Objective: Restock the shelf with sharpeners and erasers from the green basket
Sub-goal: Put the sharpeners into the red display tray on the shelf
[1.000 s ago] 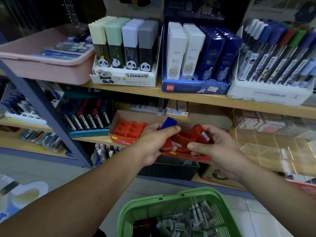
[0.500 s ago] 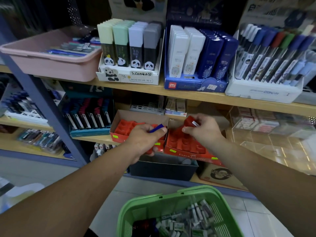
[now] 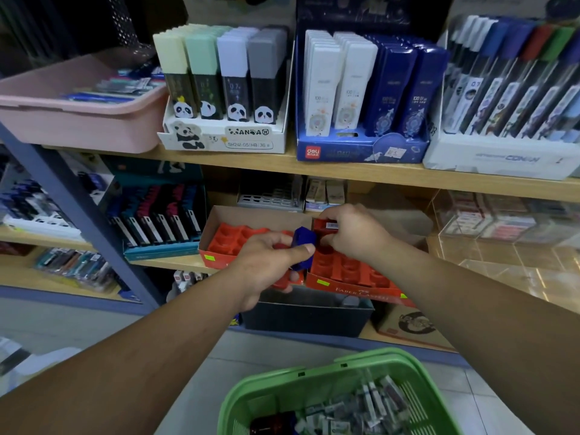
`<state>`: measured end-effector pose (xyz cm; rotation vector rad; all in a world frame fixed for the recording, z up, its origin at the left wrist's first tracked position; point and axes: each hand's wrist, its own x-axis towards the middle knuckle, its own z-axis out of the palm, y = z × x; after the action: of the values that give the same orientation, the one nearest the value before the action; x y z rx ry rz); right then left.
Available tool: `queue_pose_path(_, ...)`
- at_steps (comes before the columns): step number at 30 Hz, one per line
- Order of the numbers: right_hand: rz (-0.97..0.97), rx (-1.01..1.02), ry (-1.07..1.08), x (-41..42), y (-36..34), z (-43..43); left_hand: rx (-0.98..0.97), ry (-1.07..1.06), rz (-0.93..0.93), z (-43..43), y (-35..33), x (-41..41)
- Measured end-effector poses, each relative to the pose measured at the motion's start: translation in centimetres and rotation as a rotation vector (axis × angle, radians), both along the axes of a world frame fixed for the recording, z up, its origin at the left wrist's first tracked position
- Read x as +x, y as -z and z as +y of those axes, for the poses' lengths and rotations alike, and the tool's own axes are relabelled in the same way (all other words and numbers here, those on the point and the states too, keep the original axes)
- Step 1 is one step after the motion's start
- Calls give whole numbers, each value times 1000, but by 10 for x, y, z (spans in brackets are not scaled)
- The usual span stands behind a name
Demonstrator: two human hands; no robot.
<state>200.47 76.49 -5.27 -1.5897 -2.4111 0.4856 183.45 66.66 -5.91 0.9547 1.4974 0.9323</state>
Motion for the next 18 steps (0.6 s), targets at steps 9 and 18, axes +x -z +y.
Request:
queue_pose_path(9, 588, -480, 204, 23, -5, -6, -7, -70, -16, 3, 5, -6)
queue_pose_path(18, 914, -647, 308, 43, -8, -15, -4, -20, -55, 3, 0, -3)
